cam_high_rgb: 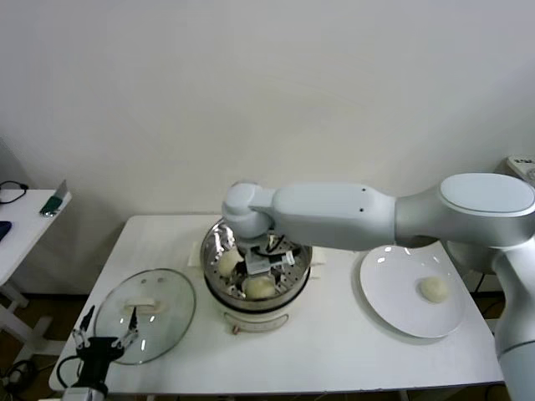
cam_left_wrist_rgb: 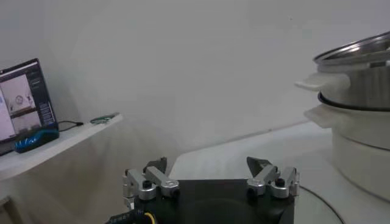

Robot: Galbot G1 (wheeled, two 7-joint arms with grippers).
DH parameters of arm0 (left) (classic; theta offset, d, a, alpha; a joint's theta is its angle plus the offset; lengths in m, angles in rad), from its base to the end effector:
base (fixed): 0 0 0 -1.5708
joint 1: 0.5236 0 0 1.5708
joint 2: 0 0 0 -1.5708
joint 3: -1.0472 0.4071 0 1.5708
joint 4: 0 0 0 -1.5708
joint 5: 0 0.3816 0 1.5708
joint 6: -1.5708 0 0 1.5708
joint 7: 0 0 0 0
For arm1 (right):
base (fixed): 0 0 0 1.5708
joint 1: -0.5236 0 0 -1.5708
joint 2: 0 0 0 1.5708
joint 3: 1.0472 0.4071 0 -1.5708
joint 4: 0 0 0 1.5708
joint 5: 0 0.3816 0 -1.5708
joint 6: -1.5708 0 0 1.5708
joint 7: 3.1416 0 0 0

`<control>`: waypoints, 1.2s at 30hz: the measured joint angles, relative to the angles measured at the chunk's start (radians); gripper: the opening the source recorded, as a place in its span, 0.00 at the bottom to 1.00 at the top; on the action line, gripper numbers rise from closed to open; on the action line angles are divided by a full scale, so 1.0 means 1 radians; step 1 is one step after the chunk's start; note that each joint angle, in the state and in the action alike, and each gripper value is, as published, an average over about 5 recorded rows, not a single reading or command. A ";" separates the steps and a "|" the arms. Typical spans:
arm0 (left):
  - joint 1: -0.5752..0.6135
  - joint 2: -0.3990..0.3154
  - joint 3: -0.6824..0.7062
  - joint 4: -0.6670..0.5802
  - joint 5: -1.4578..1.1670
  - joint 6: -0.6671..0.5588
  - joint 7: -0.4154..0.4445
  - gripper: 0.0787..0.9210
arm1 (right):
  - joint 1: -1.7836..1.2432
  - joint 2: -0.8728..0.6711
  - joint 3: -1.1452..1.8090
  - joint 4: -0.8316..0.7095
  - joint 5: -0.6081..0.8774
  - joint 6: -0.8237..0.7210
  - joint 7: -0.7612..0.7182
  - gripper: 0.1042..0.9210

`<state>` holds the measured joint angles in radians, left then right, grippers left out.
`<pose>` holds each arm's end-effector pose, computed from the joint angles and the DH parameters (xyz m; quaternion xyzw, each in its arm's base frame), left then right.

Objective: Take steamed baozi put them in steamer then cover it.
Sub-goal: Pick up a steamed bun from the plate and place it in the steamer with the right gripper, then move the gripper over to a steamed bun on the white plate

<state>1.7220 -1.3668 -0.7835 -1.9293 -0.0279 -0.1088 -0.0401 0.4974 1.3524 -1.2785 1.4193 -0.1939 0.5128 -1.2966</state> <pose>0.1141 0.1453 -0.4101 0.0763 -0.9831 -0.1429 0.0852 0.5308 0.2578 -0.1004 -0.6832 -0.0724 -0.7248 0.0525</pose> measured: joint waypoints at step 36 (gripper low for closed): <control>-0.019 0.003 0.030 -0.025 0.036 0.018 -0.008 0.88 | 0.004 -0.725 -0.037 -0.080 0.332 -0.630 0.204 0.88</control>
<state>1.7029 -1.3633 -0.7530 -1.9548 0.0081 -0.0912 -0.0483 0.5016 0.6276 -1.3158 1.3388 0.1379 -0.1167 -1.0925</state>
